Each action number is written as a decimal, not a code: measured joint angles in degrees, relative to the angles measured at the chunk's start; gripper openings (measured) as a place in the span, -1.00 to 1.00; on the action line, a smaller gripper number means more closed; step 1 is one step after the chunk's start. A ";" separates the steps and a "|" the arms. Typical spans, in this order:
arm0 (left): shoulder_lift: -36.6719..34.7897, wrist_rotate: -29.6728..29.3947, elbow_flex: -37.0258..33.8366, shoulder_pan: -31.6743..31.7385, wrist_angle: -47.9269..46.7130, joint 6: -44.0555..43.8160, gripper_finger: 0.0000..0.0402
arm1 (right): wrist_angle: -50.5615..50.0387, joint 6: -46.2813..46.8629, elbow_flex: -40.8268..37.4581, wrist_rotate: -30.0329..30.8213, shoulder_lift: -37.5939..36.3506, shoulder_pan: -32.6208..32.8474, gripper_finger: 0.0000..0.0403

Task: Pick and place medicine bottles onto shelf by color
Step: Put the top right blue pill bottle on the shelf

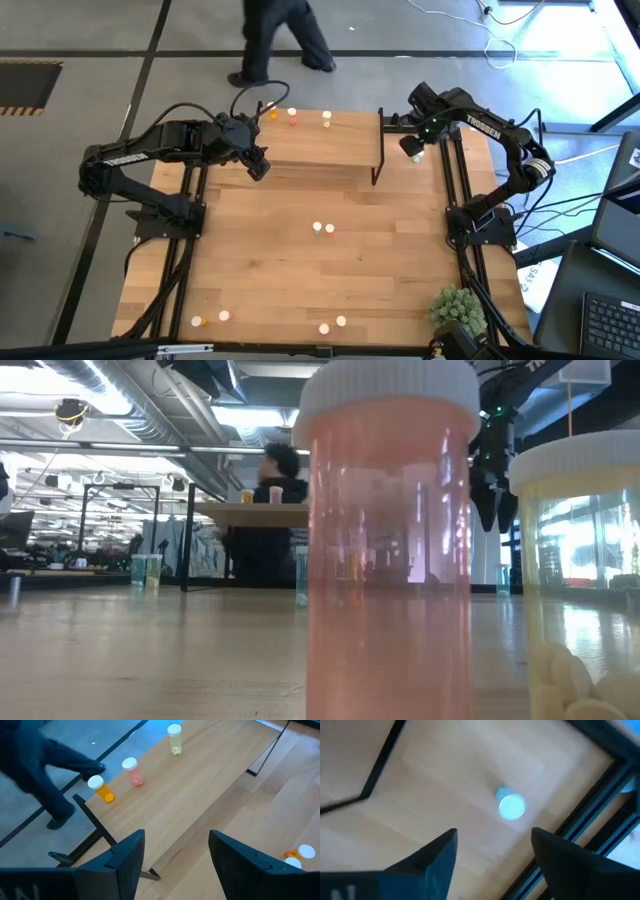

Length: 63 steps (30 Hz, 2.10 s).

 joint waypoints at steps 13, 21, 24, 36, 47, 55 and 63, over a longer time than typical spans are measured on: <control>-0.02 0.00 0.00 0.00 0.00 0.00 0.07 | 9.02 5.38 -9.31 0.43 0.15 -0.46 0.34; -0.02 0.00 -0.02 0.00 0.00 0.00 0.07 | 16.54 6.68 -13.37 5.93 0.17 -0.73 0.34; -0.02 0.00 -0.01 0.00 0.00 0.00 0.07 | 18.57 6.79 -13.87 4.81 0.21 -1.19 0.34; -0.02 0.00 -0.02 0.00 0.00 0.00 0.07 | 18.31 6.76 -13.92 3.96 3.98 -1.94 0.34; -0.02 0.00 -0.02 0.00 0.02 0.00 0.07 | 18.29 6.99 -13.92 3.97 3.98 -1.94 -0.11; -0.02 0.00 -0.02 0.00 0.00 0.00 0.07 | 18.29 6.95 -13.92 3.99 3.98 -1.94 -0.44; -0.02 0.00 -0.02 0.00 0.01 0.00 0.07 | 17.62 6.79 -13.92 3.99 3.98 -1.94 -0.41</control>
